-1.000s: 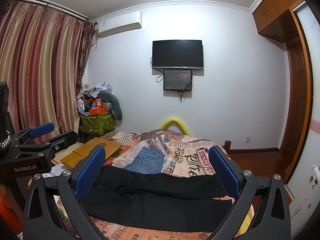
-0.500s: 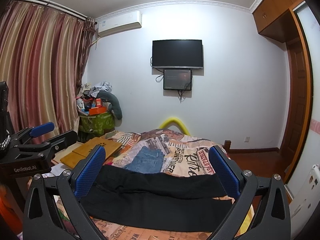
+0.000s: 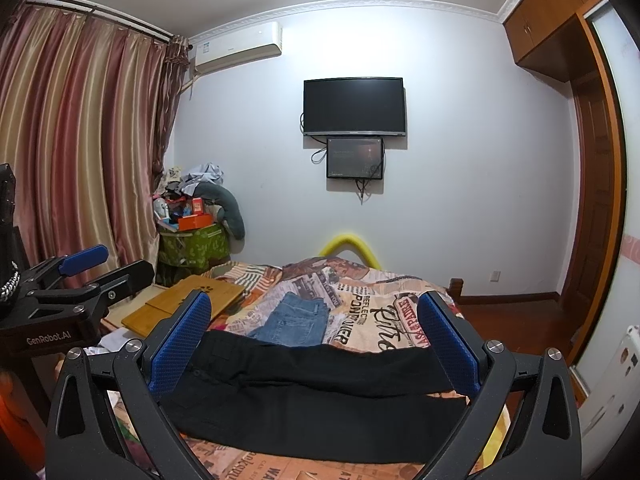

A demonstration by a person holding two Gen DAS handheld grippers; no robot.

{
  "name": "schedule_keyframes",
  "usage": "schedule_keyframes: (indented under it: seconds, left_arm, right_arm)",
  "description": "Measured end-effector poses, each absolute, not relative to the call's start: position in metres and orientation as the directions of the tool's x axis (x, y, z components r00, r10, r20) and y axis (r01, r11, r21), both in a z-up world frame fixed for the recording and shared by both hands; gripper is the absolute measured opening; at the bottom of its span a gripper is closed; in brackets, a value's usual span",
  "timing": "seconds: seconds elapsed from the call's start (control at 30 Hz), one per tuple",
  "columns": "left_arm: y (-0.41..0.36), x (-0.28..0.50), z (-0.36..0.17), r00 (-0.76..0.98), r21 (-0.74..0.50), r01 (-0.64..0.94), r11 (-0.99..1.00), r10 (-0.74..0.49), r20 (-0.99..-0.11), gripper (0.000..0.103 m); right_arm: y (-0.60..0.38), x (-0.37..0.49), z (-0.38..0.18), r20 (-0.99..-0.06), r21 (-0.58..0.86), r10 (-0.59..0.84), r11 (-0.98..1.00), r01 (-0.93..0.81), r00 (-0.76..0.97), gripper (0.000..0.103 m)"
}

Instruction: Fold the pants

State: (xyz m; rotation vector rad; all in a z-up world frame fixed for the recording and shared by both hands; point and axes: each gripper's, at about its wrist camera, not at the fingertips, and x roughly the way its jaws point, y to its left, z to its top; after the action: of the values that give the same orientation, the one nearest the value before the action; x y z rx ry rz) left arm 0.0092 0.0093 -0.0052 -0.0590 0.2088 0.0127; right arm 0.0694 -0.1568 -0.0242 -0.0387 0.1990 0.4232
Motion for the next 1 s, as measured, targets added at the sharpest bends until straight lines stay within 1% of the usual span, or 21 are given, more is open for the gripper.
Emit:
schedule_keyframes:
  seconds: [0.63, 0.8, 1.0]
  left_arm:
    - [0.010, 0.019, -0.007, 0.976, -0.060, -0.022, 0.998, 0.009, -0.217, 0.103]
    - [0.018, 0.037, -0.015, 0.970, -0.063, -0.033, 0.997, 0.017, -0.241, 0.103]
    - [0.037, 0.074, -0.029, 0.956, -0.089, -0.071, 0.994, 0.042, -0.289, 0.103]
  right_arm:
    - [-0.155, 0.075, -0.026, -0.210, 0.015, 0.413, 0.908, -0.419, 0.886, 0.103]
    - [-0.151, 0.087, -0.030, -0.237, 0.016, 0.406, 0.910, -0.414, 0.883, 0.103]
    - [-0.142, 0.116, -0.042, -0.303, 0.017, 0.400, 0.910, -0.415, 0.865, 0.103]
